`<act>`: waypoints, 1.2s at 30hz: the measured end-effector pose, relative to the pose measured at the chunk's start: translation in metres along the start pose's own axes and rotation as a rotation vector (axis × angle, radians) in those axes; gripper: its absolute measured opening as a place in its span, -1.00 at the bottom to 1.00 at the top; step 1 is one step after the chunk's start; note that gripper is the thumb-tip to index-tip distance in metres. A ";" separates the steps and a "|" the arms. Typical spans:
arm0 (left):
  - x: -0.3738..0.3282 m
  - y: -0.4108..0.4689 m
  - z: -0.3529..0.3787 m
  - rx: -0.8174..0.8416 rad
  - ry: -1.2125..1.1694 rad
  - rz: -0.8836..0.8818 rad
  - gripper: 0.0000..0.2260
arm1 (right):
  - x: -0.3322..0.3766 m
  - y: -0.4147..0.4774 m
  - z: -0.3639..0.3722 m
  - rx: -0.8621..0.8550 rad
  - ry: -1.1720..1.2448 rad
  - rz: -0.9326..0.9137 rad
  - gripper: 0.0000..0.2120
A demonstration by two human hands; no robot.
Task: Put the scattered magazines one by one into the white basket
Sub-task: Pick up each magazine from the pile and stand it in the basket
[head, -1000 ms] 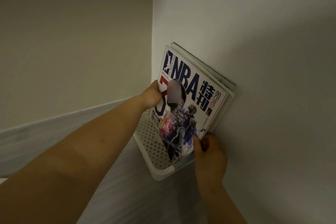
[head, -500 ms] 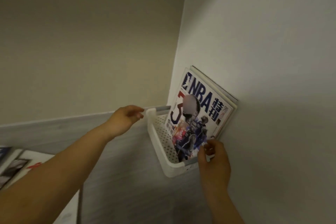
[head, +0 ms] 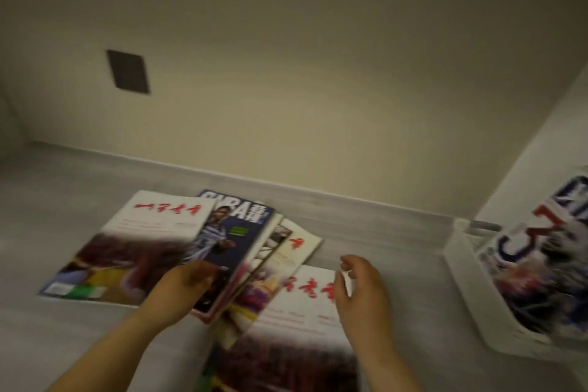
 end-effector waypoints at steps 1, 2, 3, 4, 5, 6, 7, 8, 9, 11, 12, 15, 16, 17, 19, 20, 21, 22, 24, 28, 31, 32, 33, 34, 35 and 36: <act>0.016 0.001 -0.015 -0.024 0.009 -0.034 -0.81 | 0.012 -0.009 0.019 0.060 -0.011 -0.020 -0.78; 0.031 0.001 -0.028 -0.053 0.032 -0.049 -0.80 | 0.023 -0.018 0.037 0.114 -0.022 -0.041 -0.76; 0.044 0.002 -0.041 -0.088 0.073 -0.051 -0.80 | 0.032 -0.027 0.055 0.168 -0.037 -0.067 -0.74; 0.056 0.004 -0.053 -0.126 0.114 -0.047 -0.79 | 0.039 -0.035 0.072 0.228 -0.060 -0.105 -0.70; 0.068 0.007 -0.063 -0.164 0.132 -0.046 -0.79 | 0.046 -0.043 0.089 0.298 -0.088 -0.149 -0.66; 0.079 0.010 -0.073 -0.191 0.123 -0.050 -0.78 | 0.051 -0.050 0.105 0.367 -0.115 -0.187 -0.60; 0.090 0.013 -0.083 -0.208 0.100 -0.061 -0.77 | 0.056 -0.055 0.119 0.432 -0.143 -0.211 -0.54; 0.102 0.016 -0.092 -0.216 0.096 -0.075 -0.74 | 0.060 -0.058 0.132 0.487 -0.176 -0.226 -0.49; 0.112 0.019 -0.099 -0.217 0.114 -0.089 -0.69 | 0.062 -0.060 0.142 0.529 -0.206 -0.238 -0.45; 0.135 0.028 -0.116 -0.217 0.148 -0.124 -0.63 | 0.071 -0.063 0.165 0.576 -0.247 -0.273 -0.41; 0.145 0.034 -0.124 -0.217 0.162 -0.150 -0.62 | 0.076 -0.066 0.177 0.599 -0.266 -0.286 -0.37; 0.167 0.052 -0.140 -0.173 0.221 -0.202 -0.64 | 0.083 -0.080 0.204 0.639 -0.384 -0.326 -0.37; 0.171 0.057 -0.141 -0.160 0.227 -0.211 -0.64 | 0.081 -0.084 0.209 0.641 -0.441 -0.351 -0.37; 0.174 0.063 -0.142 -0.154 0.234 -0.219 -0.63 | 0.080 -0.087 0.211 0.646 -0.487 -0.381 -0.36; 0.175 0.071 -0.140 -0.157 0.279 -0.235 -0.62 | 0.077 -0.088 0.214 0.670 -0.516 -0.420 -0.34; 0.175 0.076 -0.139 -0.164 0.299 -0.243 -0.61 | 0.075 -0.089 0.216 0.685 -0.516 -0.425 -0.35; 0.174 0.080 -0.138 -0.171 0.313 -0.252 -0.58 | 0.075 -0.088 0.217 0.698 -0.513 -0.417 -0.35; 0.174 0.084 -0.136 -0.172 0.329 -0.256 -0.56 | 0.075 -0.088 0.217 0.701 -0.527 -0.416 -0.34; 0.172 0.090 -0.129 -0.150 0.411 -0.224 -0.49 | 0.080 -0.086 0.215 0.598 -0.557 -0.470 -0.32; 0.171 0.101 -0.130 -0.100 0.573 -0.209 -0.34 | 0.094 -0.081 0.205 0.571 -0.702 -0.431 -0.37; 0.175 0.112 -0.140 -0.071 0.528 -0.322 -0.27 | 0.094 -0.080 0.206 0.632 -0.710 -0.396 -0.37; 0.176 0.116 -0.142 -0.065 0.487 -0.359 -0.31 | 0.095 -0.080 0.205 0.642 -0.739 -0.391 -0.36; 0.174 0.119 -0.143 -0.054 0.451 -0.382 -0.39 | 0.097 -0.079 0.204 0.630 -0.769 -0.394 -0.35; 0.171 0.120 -0.143 -0.027 0.434 -0.388 -0.47 | 0.099 -0.079 0.203 0.623 -0.765 -0.392 -0.34; 0.166 0.120 -0.143 0.012 0.447 -0.379 -0.53 | 0.100 -0.080 0.203 0.630 -0.725 -0.369 -0.33; 0.162 0.119 -0.143 0.047 0.479 -0.359 -0.55 | 0.100 -0.079 0.203 0.635 -0.690 -0.336 -0.33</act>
Point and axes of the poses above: each hand's wrist, its own y-axis towards the middle knuckle, its own z-axis out of the palm, x = y × z, the point moved 3 cm from there along y, towards the middle knuckle, and after that the axes turned 6 degrees about -x, right-handed, at the moved point
